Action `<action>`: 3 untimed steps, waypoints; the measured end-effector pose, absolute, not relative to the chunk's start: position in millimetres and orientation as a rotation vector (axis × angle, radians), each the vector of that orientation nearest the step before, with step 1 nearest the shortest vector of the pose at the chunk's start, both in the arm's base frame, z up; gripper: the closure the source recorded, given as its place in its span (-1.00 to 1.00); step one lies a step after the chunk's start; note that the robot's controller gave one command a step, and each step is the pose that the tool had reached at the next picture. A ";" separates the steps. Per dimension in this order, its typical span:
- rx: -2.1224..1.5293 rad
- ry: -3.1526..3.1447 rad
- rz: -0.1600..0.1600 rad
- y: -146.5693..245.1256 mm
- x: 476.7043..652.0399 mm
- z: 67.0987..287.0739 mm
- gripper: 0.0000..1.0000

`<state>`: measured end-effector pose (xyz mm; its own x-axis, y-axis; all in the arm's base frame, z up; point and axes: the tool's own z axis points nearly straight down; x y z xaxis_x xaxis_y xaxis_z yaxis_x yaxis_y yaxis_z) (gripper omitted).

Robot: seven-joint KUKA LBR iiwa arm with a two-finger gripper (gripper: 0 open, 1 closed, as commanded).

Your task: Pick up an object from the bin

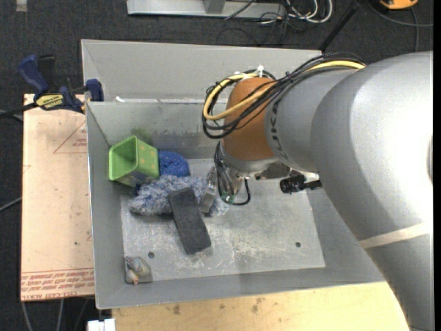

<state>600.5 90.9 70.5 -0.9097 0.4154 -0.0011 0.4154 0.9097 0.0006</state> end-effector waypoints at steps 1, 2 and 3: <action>0.667 3.069 0.000 91.0 600.5 70.5 1.00; 0.667 3.069 0.000 91.0 600.5 70.5 1.00; 0.667 3.073 -0.002 90.8 599.1 74.6 1.00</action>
Offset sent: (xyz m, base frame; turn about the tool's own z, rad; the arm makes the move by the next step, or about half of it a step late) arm 0.0002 0.0000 0.0000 0.0000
